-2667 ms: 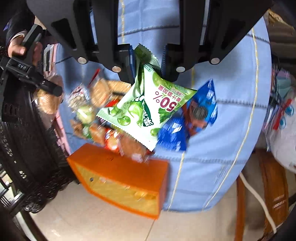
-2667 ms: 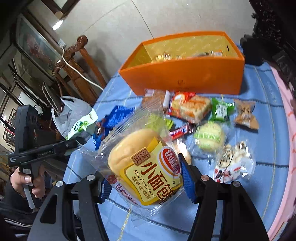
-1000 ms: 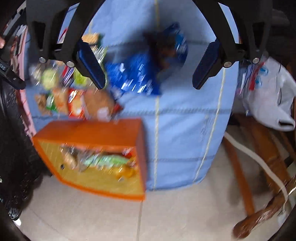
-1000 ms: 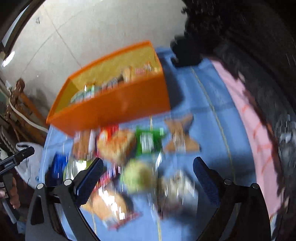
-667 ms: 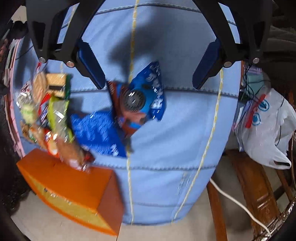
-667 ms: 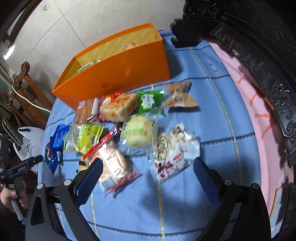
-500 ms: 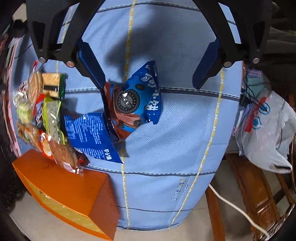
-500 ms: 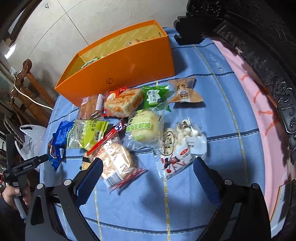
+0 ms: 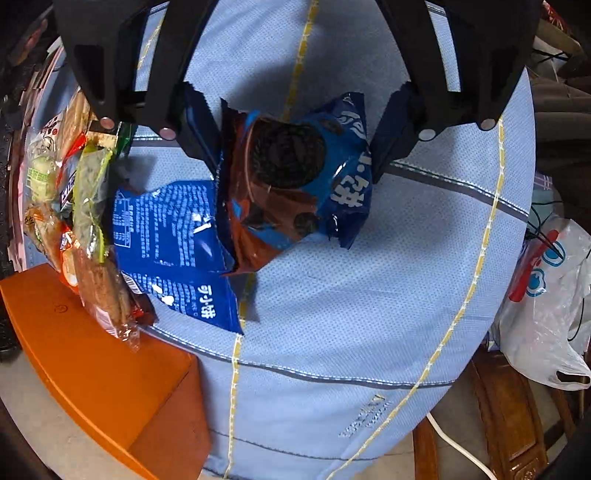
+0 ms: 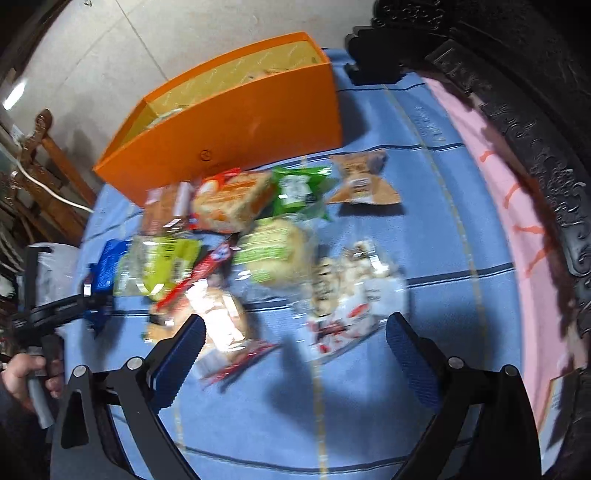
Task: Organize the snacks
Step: 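Grasp the blue Oreo bag with left tool while right tool grasps white candy bag, then lower the Oreo bag and white candy bag into the orange box, open both tools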
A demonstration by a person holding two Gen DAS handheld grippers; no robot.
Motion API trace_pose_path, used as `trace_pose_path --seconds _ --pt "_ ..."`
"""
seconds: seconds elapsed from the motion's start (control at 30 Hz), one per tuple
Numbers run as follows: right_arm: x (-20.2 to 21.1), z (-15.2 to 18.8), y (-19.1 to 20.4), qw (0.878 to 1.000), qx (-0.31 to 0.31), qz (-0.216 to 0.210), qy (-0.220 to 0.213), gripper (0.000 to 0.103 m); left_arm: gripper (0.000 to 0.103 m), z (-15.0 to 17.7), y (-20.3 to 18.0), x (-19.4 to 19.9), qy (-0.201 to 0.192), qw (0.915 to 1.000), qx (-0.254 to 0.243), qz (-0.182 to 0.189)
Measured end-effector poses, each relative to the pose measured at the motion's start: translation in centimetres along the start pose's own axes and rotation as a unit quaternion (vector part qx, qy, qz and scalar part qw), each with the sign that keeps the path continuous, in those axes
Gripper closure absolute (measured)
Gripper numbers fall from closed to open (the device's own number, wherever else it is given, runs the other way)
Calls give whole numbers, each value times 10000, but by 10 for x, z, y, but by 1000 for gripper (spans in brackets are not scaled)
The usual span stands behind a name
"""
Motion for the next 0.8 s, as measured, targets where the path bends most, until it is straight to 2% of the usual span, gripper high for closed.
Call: trace_pose_path --seconds 0.1,0.23,0.3,0.43,0.47,0.57,0.63,0.8 --pt "-4 -4 -14 9998 -2 196 -13 5 35 8 -1 4 -112 9995 -195 -208" --pt "-33 -2 -38 9975 -295 472 426 5 35 17 0 5 -19 9999 -107 -75" --pt "-46 -2 -41 9973 -299 455 492 5 34 19 0 6 4 9999 -96 -58" --pt "-72 -4 -44 9947 -100 881 513 8 34 22 -1 7 16 10000 -56 -55" --pt "-71 -6 -41 9953 -108 859 431 25 34 22 -1 8 43 10000 -53 -64" --pt "-59 -11 -29 9953 45 933 271 53 33 29 3 6 113 9999 -94 -34" --pt "-50 -12 -28 9970 23 727 255 61 33 34 5 7 153 9998 -81 27" --pt "-23 -1 -34 9987 -90 402 286 62 35 47 13 13 183 9997 -8 167"
Point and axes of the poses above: each gripper's, at about its wrist camera, not at the fingertips, and x roughly against the way its jaws point, y to its left, z to its underside, the point moved 5 cm from there along -x, roughly the way its jaws point, and after that the axes turned 15 degrees about -z, right-handed, at the moved point
